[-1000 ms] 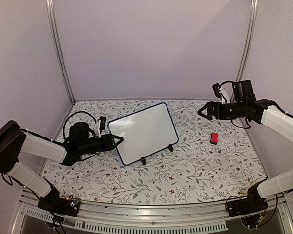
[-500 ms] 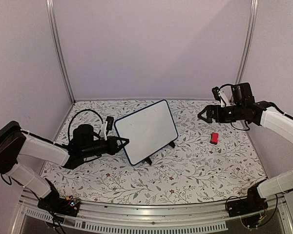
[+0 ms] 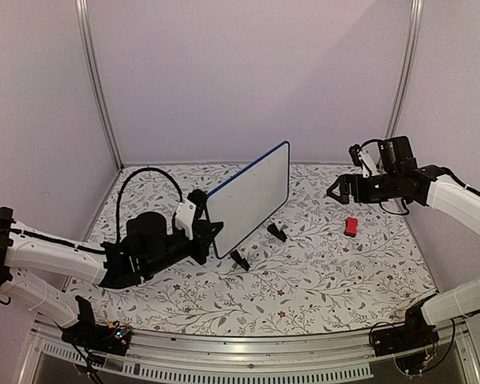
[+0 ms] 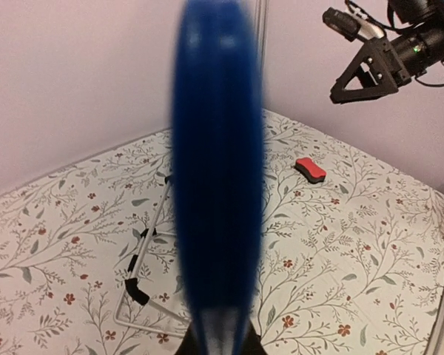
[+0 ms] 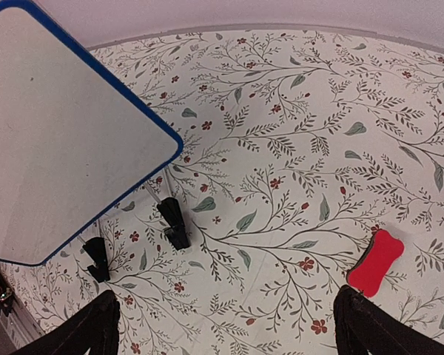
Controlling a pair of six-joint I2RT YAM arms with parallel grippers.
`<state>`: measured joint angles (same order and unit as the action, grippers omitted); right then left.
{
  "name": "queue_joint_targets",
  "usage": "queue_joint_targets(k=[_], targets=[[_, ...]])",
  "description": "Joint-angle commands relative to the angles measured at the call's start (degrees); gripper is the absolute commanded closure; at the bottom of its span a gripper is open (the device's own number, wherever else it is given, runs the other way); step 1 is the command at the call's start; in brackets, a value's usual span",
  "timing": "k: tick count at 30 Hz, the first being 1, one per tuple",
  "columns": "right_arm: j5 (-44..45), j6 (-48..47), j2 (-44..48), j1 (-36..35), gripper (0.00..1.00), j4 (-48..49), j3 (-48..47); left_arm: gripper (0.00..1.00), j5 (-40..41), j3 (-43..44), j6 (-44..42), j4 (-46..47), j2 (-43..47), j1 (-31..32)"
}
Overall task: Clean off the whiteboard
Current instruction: Pick up the whiteboard from the center of the board, then place the whiteboard at the center of the board.
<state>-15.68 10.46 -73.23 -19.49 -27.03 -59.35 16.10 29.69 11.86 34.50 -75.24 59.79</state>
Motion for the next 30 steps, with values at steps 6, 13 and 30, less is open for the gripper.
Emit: queue_joint_targets(k=[6,13,30], targets=[[7.55,0.82,2.3,-0.31,0.01,-4.72,-4.46,1.0,38.68,10.23,-51.59,34.64,-10.9,19.14],[13.04,3.9,2.3,0.68,0.01,-7.4,-5.84,1.0,44.65,21.69,-94.46,70.88,-35.01,23.04],[20.04,5.84,5.29,4.29,0.01,-11.34,-6.53,1.0,47.36,26.76,-95.83,70.88,-39.22,24.14]])
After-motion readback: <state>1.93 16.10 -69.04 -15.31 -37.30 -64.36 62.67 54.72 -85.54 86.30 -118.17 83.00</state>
